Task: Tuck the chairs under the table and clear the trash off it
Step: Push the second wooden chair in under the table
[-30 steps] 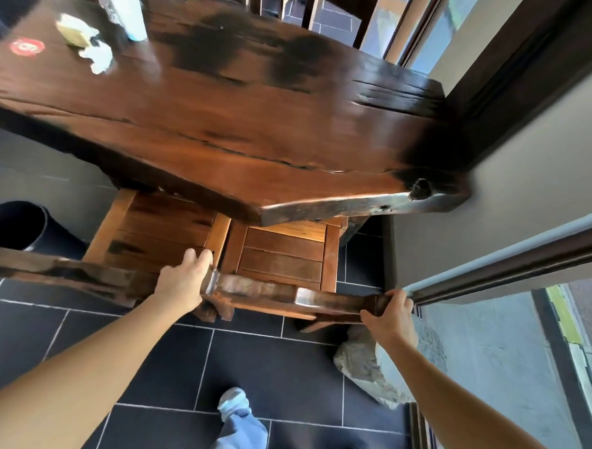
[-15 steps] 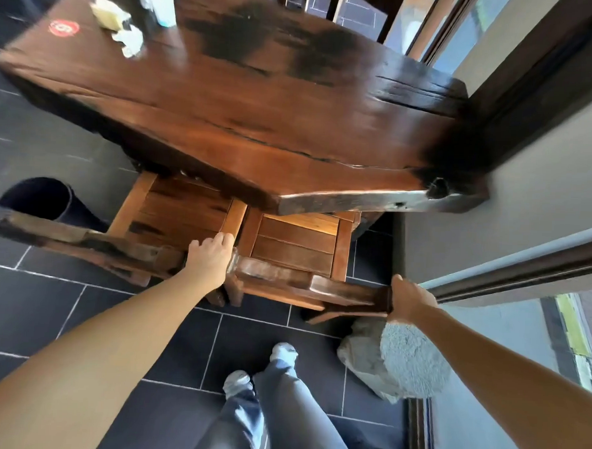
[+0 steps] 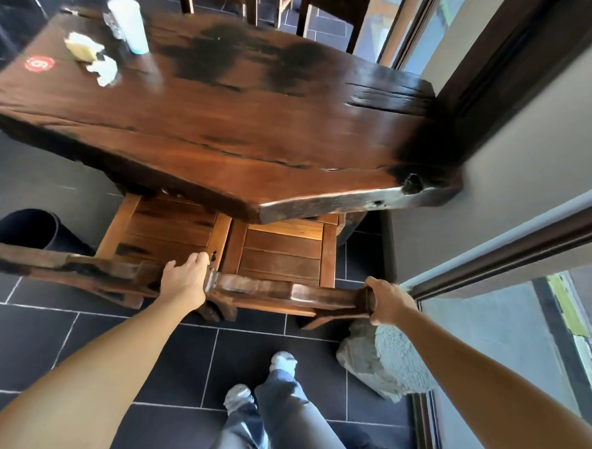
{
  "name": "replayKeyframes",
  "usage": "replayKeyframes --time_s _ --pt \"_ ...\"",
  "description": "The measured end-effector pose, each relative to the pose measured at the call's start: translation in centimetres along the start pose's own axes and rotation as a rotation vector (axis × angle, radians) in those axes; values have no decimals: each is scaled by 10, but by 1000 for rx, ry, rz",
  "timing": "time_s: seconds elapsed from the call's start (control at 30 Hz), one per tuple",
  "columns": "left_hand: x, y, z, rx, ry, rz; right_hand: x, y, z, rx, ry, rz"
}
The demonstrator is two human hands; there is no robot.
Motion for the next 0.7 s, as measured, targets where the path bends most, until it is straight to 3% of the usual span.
replayKeyframes --time_s 0.7 --pt "0 -48 -4 -8 -73 16 -11 -32 -7 -36 -87 13"
Point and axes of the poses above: each hand's wrist, its own y-axis towards the middle knuckle, its own x-axis out of the back of the hand, z = x × y, the point moved 4 cm from there along y, towards the middle knuckle, and after that the axes turned 7 degrees about -x, right-handed, at the moved point
